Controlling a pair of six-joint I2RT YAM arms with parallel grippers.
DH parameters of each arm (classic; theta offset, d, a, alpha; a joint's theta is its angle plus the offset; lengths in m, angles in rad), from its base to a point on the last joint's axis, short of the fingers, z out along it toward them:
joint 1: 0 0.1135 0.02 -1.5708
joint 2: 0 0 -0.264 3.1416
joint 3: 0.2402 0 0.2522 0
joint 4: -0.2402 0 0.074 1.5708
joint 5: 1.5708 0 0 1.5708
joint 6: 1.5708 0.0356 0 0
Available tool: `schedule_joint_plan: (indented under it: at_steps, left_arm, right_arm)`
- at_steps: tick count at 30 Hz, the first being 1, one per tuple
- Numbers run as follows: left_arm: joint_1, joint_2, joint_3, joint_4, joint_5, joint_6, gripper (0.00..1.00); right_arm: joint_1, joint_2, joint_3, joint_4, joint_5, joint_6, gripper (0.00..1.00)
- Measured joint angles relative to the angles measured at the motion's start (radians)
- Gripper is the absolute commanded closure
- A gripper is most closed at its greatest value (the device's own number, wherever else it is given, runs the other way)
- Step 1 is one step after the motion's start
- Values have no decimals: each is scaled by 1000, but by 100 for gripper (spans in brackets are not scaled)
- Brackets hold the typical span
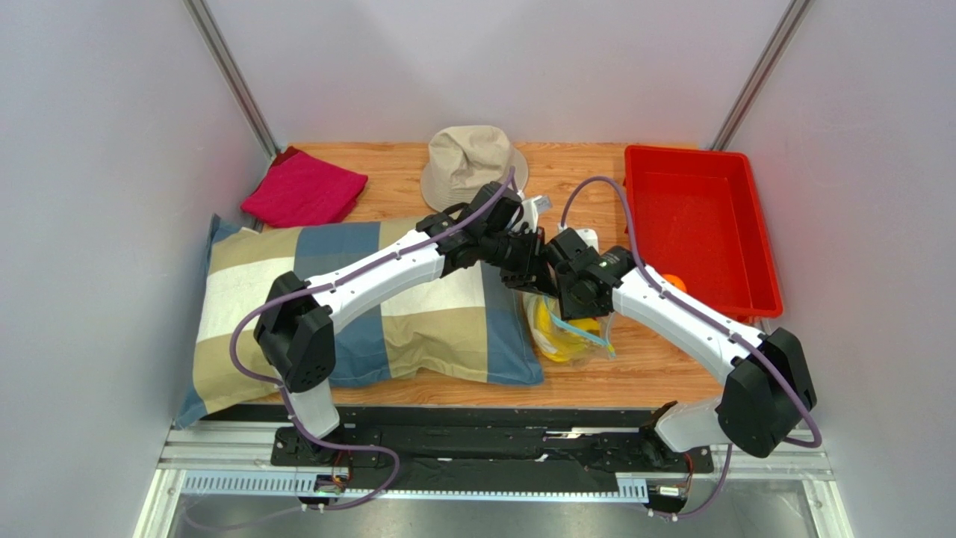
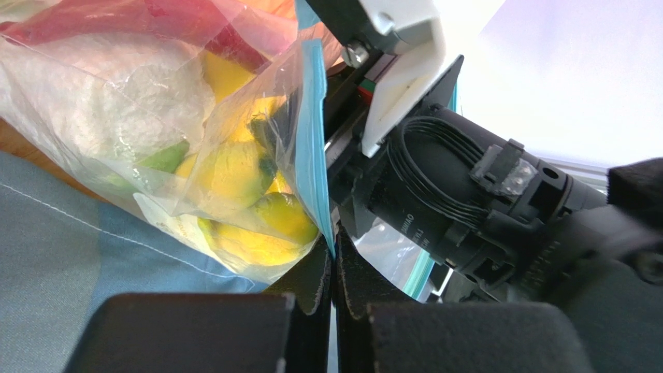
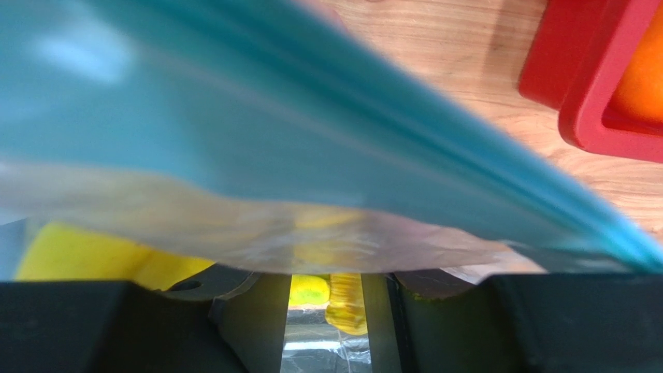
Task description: Open the zip-top bag and remove the fake food
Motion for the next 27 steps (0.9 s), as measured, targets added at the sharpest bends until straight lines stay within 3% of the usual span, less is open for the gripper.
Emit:
schedule_joint_plan:
  at_steps: [13,27]
  left_arm:
    - [0,0,0,-11,0,25,100]
    - [13,0,-1,-51,-13,29,100]
  right_arm:
    - [6,-27,108,-80,71,-42,60]
    - [2,73,63,-14,64,-80,56]
